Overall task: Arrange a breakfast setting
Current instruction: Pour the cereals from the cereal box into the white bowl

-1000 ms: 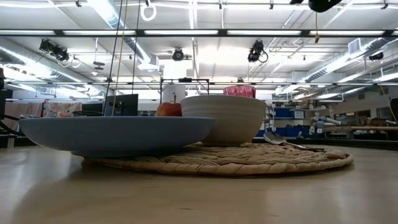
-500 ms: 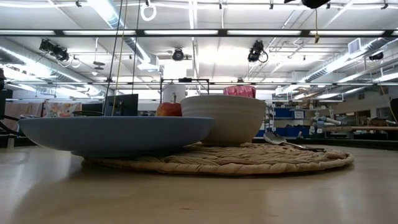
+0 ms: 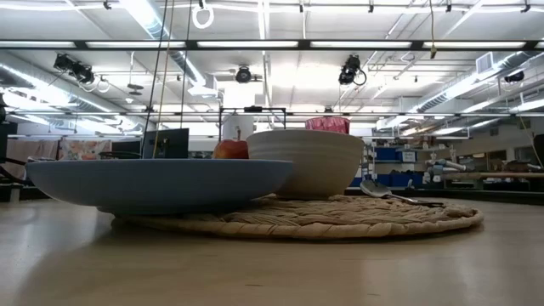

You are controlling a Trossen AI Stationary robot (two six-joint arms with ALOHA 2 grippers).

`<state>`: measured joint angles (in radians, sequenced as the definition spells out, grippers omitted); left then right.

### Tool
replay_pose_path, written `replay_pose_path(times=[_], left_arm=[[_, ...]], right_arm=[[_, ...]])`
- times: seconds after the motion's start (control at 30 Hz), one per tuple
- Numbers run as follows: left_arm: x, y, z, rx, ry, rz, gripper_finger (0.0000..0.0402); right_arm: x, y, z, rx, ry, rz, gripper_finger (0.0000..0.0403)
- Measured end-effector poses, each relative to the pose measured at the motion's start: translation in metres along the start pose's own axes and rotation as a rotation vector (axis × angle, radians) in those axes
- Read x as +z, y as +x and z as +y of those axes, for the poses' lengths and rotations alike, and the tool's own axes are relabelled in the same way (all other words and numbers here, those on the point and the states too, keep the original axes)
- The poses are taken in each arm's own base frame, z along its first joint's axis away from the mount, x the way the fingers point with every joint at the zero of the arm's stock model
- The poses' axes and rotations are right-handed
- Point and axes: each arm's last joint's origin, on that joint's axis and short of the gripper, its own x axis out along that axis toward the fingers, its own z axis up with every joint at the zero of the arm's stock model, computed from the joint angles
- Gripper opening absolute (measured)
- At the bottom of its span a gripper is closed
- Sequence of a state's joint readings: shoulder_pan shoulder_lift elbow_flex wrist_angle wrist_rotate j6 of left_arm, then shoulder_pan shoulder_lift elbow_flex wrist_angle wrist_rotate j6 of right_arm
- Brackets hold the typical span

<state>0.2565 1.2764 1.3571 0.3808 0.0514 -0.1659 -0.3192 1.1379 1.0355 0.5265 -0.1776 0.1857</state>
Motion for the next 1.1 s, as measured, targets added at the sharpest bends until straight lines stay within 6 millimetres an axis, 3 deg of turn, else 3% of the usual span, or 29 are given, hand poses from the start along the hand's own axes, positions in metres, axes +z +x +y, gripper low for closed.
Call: replay_pose_path(times=[0.2, 0.43, 0.63, 1.0, 1.1], left_arm=[[-0.001, -0.009, -0.007, -0.055, 0.059, 0.116, 0.0208], [-0.017, -0.007, -0.013, -0.076, 0.074, 0.236, 0.0199], [-0.026, -0.003, -0.013, -0.09, 0.061, 0.265, 0.0199], [-0.073, 0.017, -0.017, -0.1, 0.013, 0.394, 0.02], [-0.074, 0.017, -0.017, -0.082, -0.016, 0.397, 0.02]], right_arm=[[0.016, -0.028, 0.0, 0.011, 0.0, 0.125, 0.0382], [0.012, -0.042, 0.0, 0.012, 0.015, 0.278, 0.0398], [0.01, -0.04, 0.001, 0.071, 0.03, 0.281, 0.0399], [-0.008, -0.022, -0.006, 0.101, 0.096, 0.301, 0.0398], [-0.01, -0.019, -0.007, 0.119, 0.117, 0.297, 0.0378]])
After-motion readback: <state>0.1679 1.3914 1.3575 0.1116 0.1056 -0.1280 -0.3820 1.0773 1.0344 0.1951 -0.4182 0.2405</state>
